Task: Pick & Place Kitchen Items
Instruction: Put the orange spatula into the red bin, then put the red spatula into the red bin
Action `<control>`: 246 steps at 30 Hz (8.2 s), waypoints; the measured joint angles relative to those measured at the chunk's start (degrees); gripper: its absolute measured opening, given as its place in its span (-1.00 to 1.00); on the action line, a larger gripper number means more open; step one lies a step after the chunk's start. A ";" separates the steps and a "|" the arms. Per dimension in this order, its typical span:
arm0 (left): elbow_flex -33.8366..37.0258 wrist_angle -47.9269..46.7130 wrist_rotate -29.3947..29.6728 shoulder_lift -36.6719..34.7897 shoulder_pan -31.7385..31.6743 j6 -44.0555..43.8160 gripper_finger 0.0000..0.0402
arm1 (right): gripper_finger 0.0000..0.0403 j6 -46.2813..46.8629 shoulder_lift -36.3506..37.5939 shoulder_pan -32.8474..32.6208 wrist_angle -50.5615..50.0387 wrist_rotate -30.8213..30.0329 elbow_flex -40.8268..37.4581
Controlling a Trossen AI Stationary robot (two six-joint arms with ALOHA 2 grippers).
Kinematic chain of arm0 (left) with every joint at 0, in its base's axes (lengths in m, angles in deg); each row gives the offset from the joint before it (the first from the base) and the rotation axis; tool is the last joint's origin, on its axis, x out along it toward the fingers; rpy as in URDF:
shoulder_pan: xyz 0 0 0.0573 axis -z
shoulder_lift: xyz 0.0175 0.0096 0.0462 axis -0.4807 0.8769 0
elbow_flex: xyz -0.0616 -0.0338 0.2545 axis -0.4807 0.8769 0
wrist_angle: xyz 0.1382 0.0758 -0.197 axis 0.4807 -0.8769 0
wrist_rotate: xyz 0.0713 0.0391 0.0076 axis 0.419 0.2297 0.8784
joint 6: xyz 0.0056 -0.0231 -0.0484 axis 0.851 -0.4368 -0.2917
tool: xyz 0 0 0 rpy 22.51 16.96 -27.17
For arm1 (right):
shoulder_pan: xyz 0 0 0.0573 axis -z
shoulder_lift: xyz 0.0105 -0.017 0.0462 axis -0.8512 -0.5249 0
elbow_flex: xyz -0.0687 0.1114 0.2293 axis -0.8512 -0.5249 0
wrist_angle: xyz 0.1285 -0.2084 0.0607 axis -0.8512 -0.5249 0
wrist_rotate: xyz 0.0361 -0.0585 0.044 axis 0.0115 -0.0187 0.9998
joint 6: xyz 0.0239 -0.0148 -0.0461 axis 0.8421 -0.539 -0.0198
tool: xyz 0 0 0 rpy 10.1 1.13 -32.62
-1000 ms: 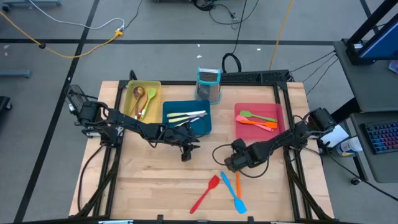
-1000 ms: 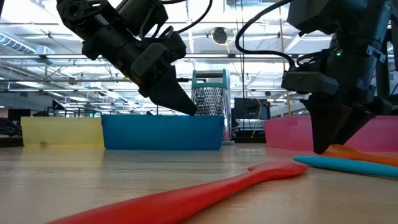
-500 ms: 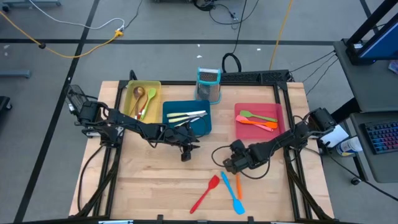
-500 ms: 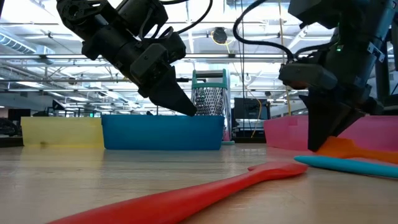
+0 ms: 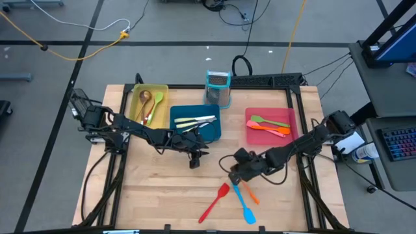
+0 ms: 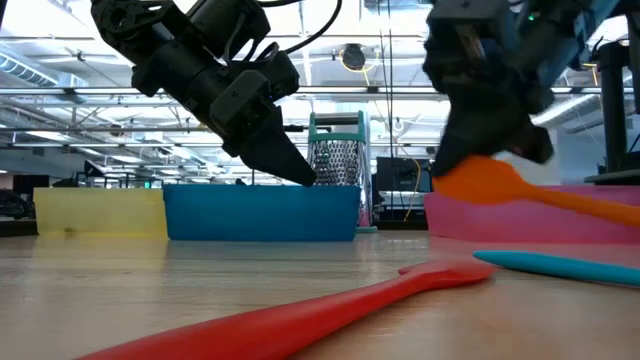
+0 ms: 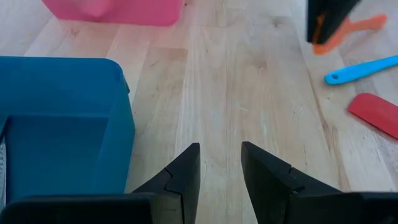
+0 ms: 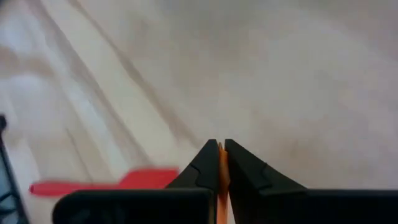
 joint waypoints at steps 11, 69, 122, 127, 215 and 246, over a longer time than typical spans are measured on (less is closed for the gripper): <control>0.00 0.06 0.02 0.00 0.00 0.28 -0.40 | -0.97 -23.65 15.04 0.04 0.83 -18.15 0.00; 0.00 2.75 0.09 0.00 0.00 2.19 -0.40 | -0.53 -56.85 24.94 23.47 -0.50 -34.01 -29.53; 0.01 9.97 3.38 0.00 9.81 -18.79 -0.40 | -0.35 -63.43 24.93 22.59 34.03 -17.19 -29.51; 0.02 9.96 3.52 0.00 9.97 -20.25 -0.40 | -0.36 -63.37 24.94 22.18 33.60 -17.49 -29.51; -38.75 -20.47 20.69 33.38 23.08 -31.42 0.05 | -0.38 -49.70 12.64 -8.57 52.50 -12.03 -29.51; -38.47 -20.92 13.52 33.94 21.63 -26.00 -0.93 | -0.38 -47.75 11.12 -8.57 52.57 -12.09 -29.53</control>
